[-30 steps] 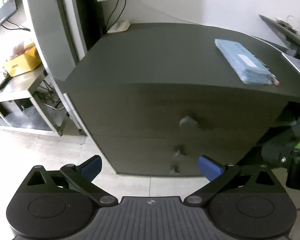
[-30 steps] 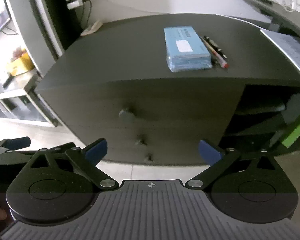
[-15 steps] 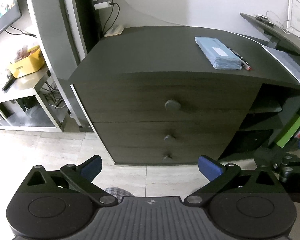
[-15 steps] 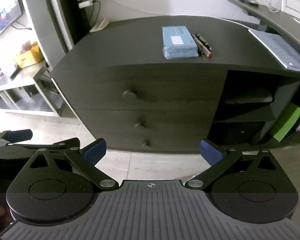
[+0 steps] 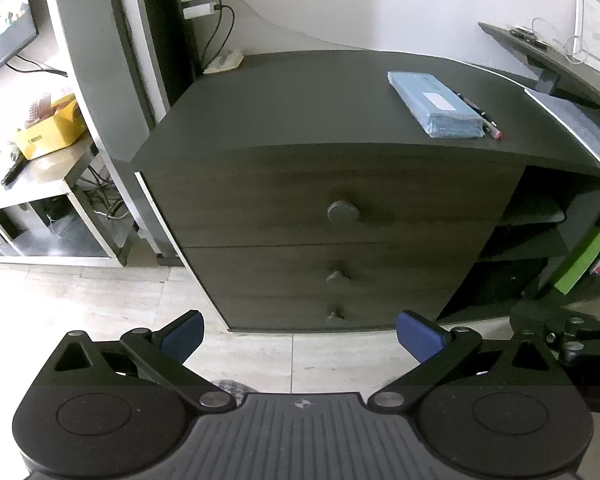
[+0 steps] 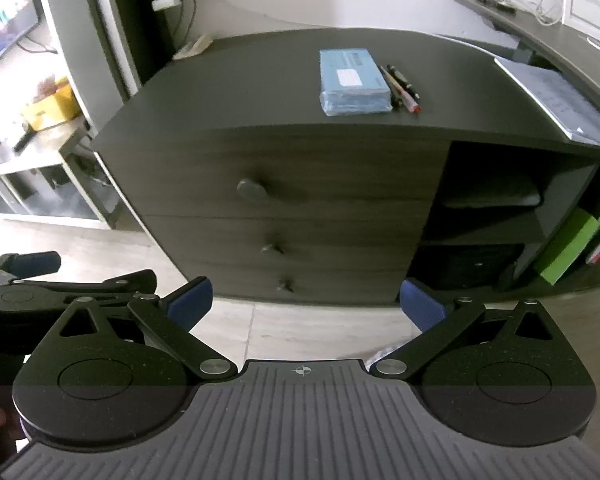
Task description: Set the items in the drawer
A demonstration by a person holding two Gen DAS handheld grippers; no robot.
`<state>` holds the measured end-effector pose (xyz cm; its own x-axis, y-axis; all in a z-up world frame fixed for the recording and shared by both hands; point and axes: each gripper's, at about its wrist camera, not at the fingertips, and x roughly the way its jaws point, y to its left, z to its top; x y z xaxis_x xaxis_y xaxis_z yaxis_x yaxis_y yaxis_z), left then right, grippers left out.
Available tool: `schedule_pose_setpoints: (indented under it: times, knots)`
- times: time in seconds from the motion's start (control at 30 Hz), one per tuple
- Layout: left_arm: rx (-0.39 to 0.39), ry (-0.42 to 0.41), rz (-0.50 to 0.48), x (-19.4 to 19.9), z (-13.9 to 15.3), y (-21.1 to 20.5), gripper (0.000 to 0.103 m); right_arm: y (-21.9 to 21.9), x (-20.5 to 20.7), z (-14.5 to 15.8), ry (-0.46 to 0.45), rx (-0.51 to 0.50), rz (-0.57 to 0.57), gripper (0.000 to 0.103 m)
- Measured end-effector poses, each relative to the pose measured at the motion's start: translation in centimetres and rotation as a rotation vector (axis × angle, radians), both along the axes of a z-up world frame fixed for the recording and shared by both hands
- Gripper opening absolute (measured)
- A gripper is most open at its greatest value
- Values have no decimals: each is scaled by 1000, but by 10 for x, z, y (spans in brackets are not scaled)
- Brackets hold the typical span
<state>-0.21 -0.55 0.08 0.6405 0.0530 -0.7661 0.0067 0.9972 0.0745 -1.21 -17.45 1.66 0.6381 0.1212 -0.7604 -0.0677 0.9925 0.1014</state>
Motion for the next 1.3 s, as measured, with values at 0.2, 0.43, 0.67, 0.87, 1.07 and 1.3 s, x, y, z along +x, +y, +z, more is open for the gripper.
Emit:
schedule_pose_setpoints:
  times: [0.2,0.43,0.67,0.87,1.07,1.3]
  knots:
    - [-8,9,-2,4,-3,0,102,-1,4,-2,1,-15,2,102]
    - [-9,8,0,4,-3,0,102,-1,5,-2,-6,-20,2,102]
    - [-8,0,-2,3,-2,-2,102,-3,5,-2,-12,-17,-3,102]
    - [-9,1,-5,3,-2,-3,102,-2,4,-2,-16,-21,-4,102]
    - [-4,1,-3,3,-2,-4,102,-3,4,-3,-14,-19,-6,102]
    - [-4,2,-1,3,-2,-5,102,-1,3,-4,-14,-22,-7,102]
